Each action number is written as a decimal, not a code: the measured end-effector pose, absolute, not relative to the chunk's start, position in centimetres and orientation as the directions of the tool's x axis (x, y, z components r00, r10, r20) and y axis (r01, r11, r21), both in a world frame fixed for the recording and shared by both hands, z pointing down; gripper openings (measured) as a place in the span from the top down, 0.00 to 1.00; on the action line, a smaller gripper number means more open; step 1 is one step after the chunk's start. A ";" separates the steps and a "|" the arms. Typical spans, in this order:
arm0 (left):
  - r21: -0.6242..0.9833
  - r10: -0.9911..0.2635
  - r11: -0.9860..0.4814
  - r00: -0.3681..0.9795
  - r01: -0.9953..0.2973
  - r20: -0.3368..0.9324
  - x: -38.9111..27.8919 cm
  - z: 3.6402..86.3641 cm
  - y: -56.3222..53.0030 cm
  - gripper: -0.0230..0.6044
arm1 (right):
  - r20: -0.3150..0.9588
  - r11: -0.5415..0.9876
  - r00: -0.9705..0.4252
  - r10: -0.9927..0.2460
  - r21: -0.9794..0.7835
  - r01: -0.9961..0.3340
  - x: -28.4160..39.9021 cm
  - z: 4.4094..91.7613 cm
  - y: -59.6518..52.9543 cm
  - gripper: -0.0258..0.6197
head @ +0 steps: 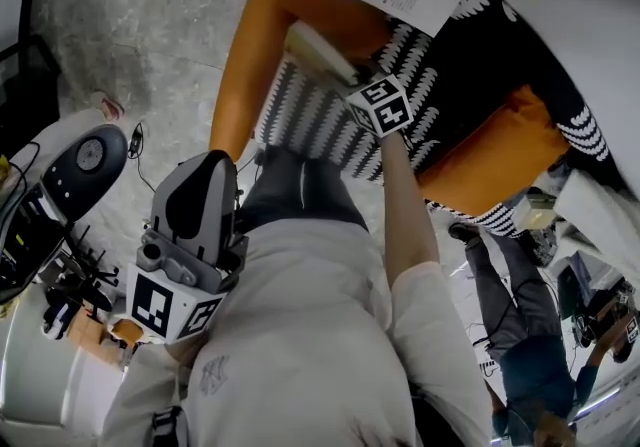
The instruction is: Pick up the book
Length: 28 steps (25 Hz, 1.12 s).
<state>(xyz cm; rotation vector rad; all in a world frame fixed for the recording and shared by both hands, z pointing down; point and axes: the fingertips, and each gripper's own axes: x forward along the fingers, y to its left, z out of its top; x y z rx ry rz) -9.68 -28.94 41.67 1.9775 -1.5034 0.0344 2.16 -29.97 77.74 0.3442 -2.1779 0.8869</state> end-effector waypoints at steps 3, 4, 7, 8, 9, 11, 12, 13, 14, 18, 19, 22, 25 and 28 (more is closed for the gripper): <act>0.469 -0.860 -0.142 0.343 -0.872 0.378 -9.8 41.3 -28.8 0.95 | 0.720 0.684 -0.694 0.009 -0.511 -0.521 2.5 77.1 -29.8 0.72; 0.468 -0.862 -0.145 0.344 -0.872 0.373 -9.8 41.2 -28.7 0.95 | 0.719 0.668 -0.695 0.003 -0.519 -0.533 2.6 76.9 -29.7 0.72; 0.470 -0.867 -0.154 0.346 -0.869 0.357 -9.9 40.5 -28.3 0.95 | 0.711 0.626 -0.703 -0.016 -0.541 -0.562 2.9 75.9 -29.0 0.72; 0.470 -0.870 -0.158 0.348 -0.868 0.350 -9.9 40.3 -28.1 0.95 | 0.703 0.607 -0.711 -0.028 -0.553 -0.571 3.1 75.5 -28.9 0.72; 0.470 -0.873 -0.163 0.349 -0.867 0.342 -9.9 40.0 -27.9 0.95 | 0.693 0.584 -0.720 -0.043 -0.567 -0.581 3.2 75.1 -28.8 0.72; 0.467 -0.879 -0.171 0.349 -0.868 0.326 -10.0 39.6 -27.5 0.95 | 0.671 0.531 -0.737 -0.082 -0.596 -0.603 3.7 74.3 -28.5 0.72; 0.464 -0.881 -0.173 0.347 -0.868 0.321 -10.0 39.3 -27.2 0.95 | 0.663 0.502 -0.741 -0.106 -0.607 -0.615 4.0 73.9 -28.2 0.72; 0.463 -0.884 -0.173 0.344 -0.869 0.316 -10.2 39.0 -26.8 0.95 | 0.657 0.474 -0.742 -0.132 -0.616 -0.630 4.4 73.5 -27.9 0.72; 0.463 -0.888 -0.171 0.339 -0.870 0.310 -10.4 38.7 -26.4 0.95 | 0.652 0.444 -0.741 -0.161 -0.622 -0.644 4.9 73.0 -27.7 0.72; 0.460 -0.909 -0.152 0.306 -0.875 0.282 -11.7 37.3 -25.0 0.95 | 0.602 0.306 -0.735 -0.312 -0.669 -0.677 7.1 70.3 -27.6 0.72; 0.455 -0.914 -0.147 0.297 -0.878 0.277 -12.0 37.0 -24.6 0.95 | 0.581 0.269 -0.732 -0.356 -0.686 -0.676 7.6 69.4 -27.7 0.72; 0.448 -0.925 -0.128 0.270 -0.885 0.269 -12.8 36.3 -23.4 0.95 | 0.528 0.163 -0.704 -0.475 -0.734 -0.660 9.5 66.4 -27.6 0.72; 0.467 -0.936 -0.106 0.247 -0.878 0.250 -13.6 35.5 -22.5 0.95 | 0.501 0.085 -0.649 -0.573 -0.751 -0.655 11.8 63.1 -27.6 0.72; 0.472 -0.947 -0.093 0.223 -0.877 0.229 -14.6 34.2 -21.9 0.95 | 0.479 0.048 -0.599 -0.642 -0.755 -0.654 13.6 59.9 -26.9 0.72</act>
